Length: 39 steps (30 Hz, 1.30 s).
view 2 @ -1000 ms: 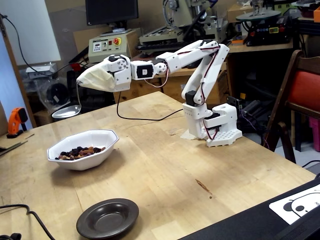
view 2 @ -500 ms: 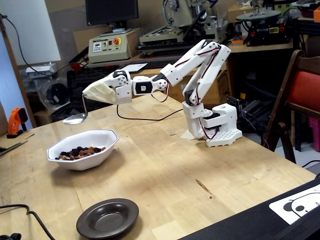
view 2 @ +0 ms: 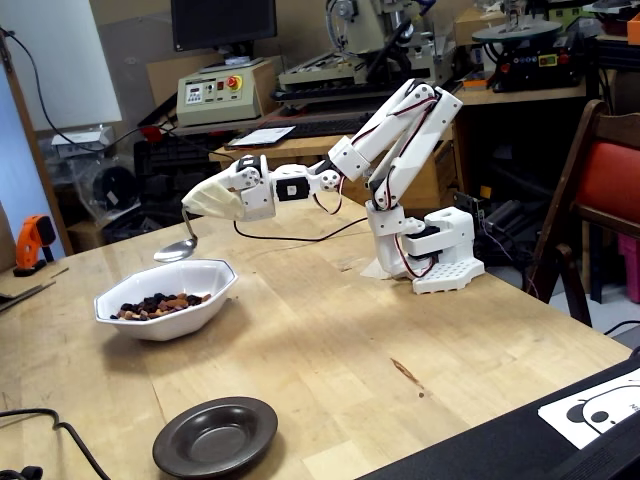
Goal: Use spoon to transfer food from the white bowl to brown plate
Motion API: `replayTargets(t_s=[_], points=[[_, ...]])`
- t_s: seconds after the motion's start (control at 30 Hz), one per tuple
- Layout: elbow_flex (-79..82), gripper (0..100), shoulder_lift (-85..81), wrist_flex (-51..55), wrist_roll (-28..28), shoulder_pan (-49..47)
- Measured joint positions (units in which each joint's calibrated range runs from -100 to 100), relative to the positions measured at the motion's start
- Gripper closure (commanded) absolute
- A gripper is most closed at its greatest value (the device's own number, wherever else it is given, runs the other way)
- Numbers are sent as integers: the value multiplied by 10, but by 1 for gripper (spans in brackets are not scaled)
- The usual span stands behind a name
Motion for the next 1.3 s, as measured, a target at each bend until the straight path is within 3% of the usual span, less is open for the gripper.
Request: replayTargets(t_s=[0.23, 0.57, 0.93, 1.3], points=[[11, 98, 0, 0, 1, 1], [11, 98, 0, 0, 68, 1], [11, 98, 3, 0, 103, 1], [93, 98, 6, -2, 108, 1]])
